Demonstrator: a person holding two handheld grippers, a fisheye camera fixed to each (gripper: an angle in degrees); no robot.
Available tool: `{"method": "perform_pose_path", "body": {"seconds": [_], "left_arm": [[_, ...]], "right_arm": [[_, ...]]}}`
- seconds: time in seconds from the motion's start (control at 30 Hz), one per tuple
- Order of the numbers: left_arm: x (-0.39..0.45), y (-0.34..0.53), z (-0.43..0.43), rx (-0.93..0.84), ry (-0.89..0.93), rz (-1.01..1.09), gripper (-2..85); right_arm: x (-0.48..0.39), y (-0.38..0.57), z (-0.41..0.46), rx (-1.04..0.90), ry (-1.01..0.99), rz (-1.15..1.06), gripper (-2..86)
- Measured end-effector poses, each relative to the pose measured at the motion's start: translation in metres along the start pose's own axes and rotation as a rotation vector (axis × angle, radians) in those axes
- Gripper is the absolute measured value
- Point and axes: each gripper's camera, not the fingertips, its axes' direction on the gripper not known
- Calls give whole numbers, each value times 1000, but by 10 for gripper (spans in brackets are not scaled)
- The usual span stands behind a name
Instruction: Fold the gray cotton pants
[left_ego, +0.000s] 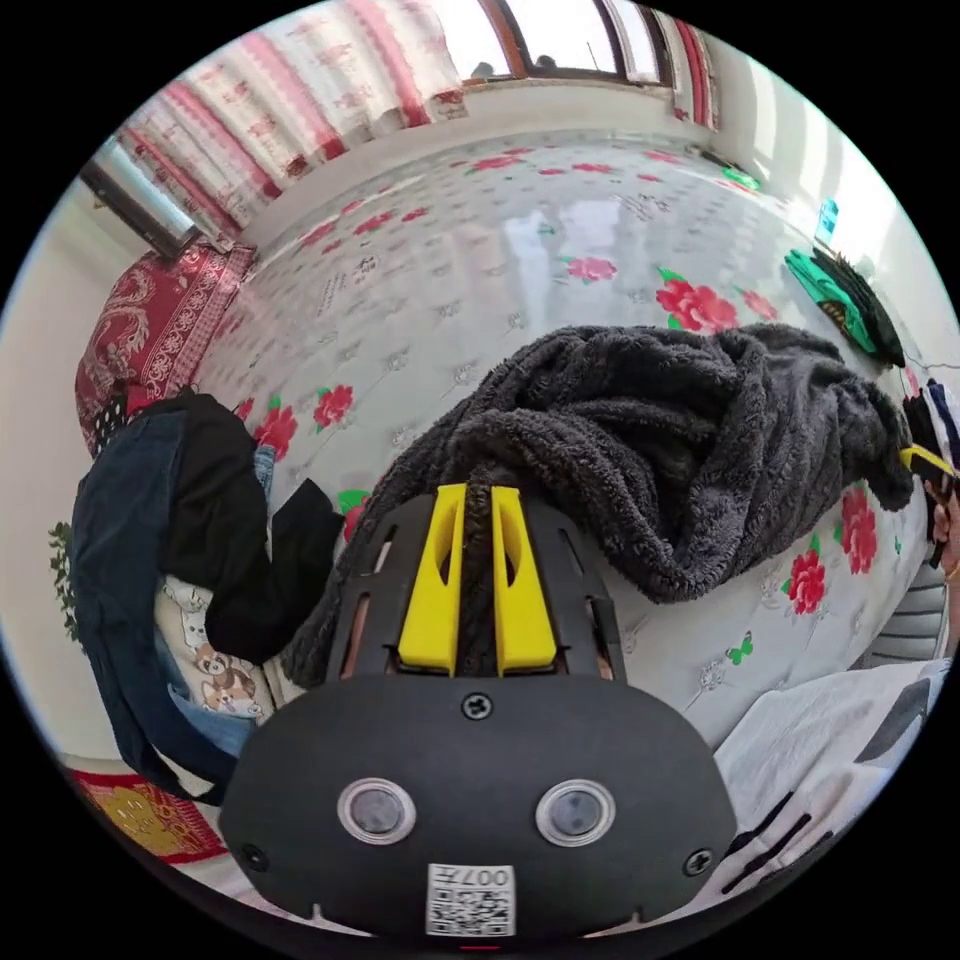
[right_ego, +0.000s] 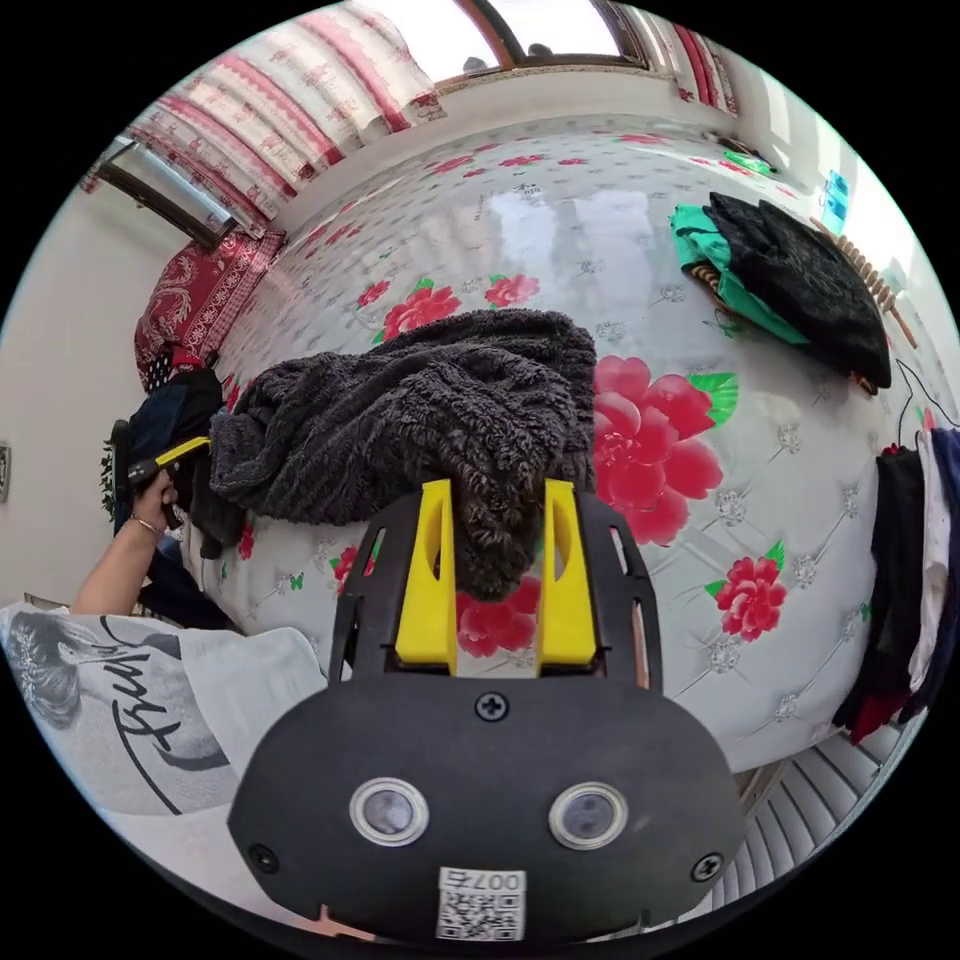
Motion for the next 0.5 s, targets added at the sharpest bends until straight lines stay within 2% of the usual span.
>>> {"method": "perform_pose_path", "body": {"seconds": [0.13,0.2,0.27,0.4,0.5], "left_arm": [[-48,87,-13,-50,-66,-267,46],[-65,128,-8,-125,-19,-395,53],[-73,173,1,-183,130,-501,82],[-69,187,13,-189,242,-504,112],[-69,158,24,-155,234,-431,112]], "right_arm": [[13,13,-7,-34,-44,56,122],[15,16,-9,-103,-70,37,132],[11,14,-6,-192,-49,-21,137],[5,-2,7,-261,-55,-39,127],[4,-26,4,-199,-99,14,105]]}}
